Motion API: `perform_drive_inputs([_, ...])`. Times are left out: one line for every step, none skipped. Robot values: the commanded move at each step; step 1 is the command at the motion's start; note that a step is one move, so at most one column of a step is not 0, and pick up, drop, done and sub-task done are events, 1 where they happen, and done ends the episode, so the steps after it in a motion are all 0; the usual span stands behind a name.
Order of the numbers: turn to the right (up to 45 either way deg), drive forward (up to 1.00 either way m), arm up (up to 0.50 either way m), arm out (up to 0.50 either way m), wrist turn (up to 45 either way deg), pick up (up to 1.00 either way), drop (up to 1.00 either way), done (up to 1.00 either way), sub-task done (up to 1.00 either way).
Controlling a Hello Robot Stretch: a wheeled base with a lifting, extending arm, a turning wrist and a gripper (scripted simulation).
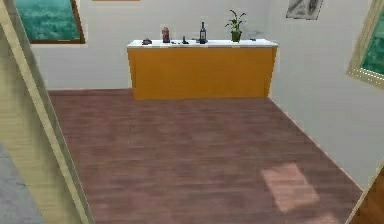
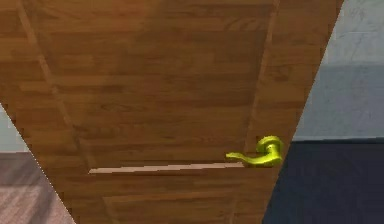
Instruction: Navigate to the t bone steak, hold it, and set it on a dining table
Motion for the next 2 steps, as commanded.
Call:
perform_drive_inputs([0.0,1.0,0.0,0.0,0.0,0.0,0.0,0.0,0.0])
perform_drive_inputs([0.0,1.0,0.0,0.0,0.0,0.0,0.0,0.0,0.0])
